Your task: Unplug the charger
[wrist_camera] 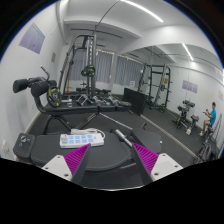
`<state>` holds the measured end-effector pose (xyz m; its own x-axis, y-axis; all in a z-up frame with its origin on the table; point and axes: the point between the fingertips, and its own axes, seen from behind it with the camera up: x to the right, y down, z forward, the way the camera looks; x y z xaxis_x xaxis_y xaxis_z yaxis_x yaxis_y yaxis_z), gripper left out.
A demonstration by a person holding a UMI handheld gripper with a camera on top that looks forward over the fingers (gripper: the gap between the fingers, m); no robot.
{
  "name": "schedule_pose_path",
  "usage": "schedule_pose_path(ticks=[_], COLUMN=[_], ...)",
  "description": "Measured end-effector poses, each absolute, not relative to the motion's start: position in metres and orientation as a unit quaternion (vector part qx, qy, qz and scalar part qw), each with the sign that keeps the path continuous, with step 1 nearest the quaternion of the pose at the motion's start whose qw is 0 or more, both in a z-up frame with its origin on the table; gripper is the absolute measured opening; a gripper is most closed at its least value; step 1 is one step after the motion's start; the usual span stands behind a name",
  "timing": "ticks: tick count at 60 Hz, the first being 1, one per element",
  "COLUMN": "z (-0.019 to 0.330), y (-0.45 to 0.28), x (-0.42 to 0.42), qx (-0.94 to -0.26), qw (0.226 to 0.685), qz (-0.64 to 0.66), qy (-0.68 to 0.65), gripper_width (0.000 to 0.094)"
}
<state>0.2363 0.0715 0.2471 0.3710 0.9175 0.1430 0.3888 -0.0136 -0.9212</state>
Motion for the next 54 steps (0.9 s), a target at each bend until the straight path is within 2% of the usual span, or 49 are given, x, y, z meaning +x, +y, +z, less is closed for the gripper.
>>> schedule_pose_path(ticks=[20,29,38,54], z=[0.208,0.176,0.15,0.101], y=[0.005,-0.044,-0.085,-0.112], x=[0.184,0.152,0.117,0.032], qx=[-0.626,-0.608,-0.581,-0.581], qw=[0.477,0.449,0.441,0.431], qz=[0.298,0.324,0.348,0.382], qy=[-0.54,-0.568,-0.588,-0.575], gripper_width=[0.0849,0.0849,0.0849,0.0855])
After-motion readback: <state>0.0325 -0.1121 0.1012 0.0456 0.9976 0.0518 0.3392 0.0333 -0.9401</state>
